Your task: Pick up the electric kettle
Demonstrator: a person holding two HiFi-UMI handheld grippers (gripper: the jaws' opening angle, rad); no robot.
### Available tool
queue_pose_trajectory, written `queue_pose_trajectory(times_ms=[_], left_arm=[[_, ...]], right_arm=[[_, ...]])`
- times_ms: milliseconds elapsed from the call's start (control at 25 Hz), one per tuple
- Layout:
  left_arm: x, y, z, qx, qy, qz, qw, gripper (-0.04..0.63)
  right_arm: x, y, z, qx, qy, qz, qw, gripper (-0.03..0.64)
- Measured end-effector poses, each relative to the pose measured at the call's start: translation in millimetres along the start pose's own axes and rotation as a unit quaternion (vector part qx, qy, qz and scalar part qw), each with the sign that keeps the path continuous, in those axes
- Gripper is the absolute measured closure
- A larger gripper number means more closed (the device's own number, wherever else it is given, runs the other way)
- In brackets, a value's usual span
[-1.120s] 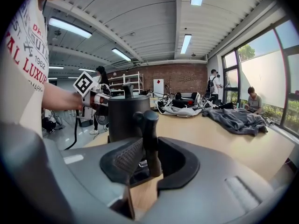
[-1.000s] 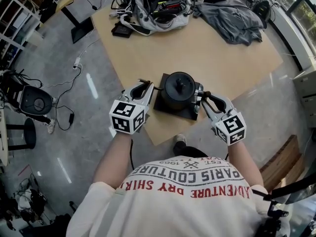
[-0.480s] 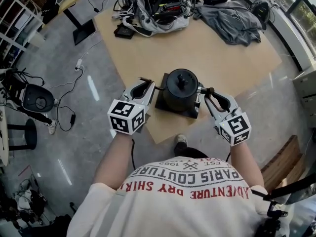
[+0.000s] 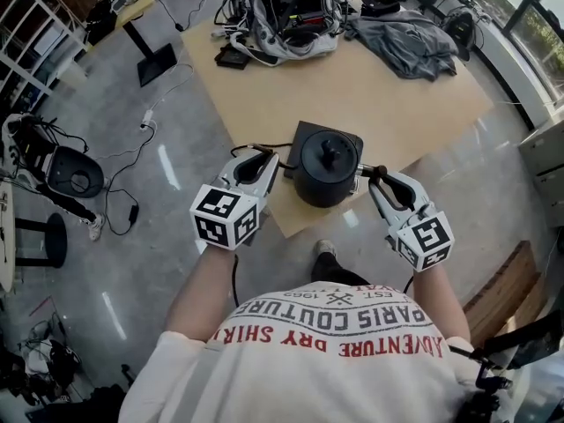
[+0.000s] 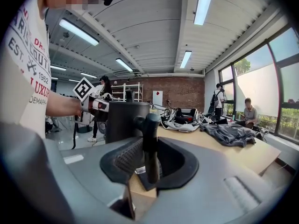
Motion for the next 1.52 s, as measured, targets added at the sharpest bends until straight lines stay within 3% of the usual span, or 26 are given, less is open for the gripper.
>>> queue_pose_trajectory(times_ms=[680, 1520], left_arm=[[-76.8, -41.1, -123.8, -0.003, -0.026, 0.001, 0.9996, 0.56], [-112.1, -35.3, -163.3, -0.021, -0.017, 0.001, 0.9996, 0.561]], right_arm=[[117.3, -19.4, -105.7, -0.013, -0.016, 0.013, 1.0, 0.52], [135.5, -10.9, -141.8, -0.031, -0.009, 0.02, 0.999, 0.522]])
Point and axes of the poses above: the fingertips, and each gripper's own axes: z forward along the fingers, x to its left, y out of its top, the point moved 7 cm from there along -z, backward along the fingers, and after that the axes turned 1 degree about z, right-handed, at the moved point
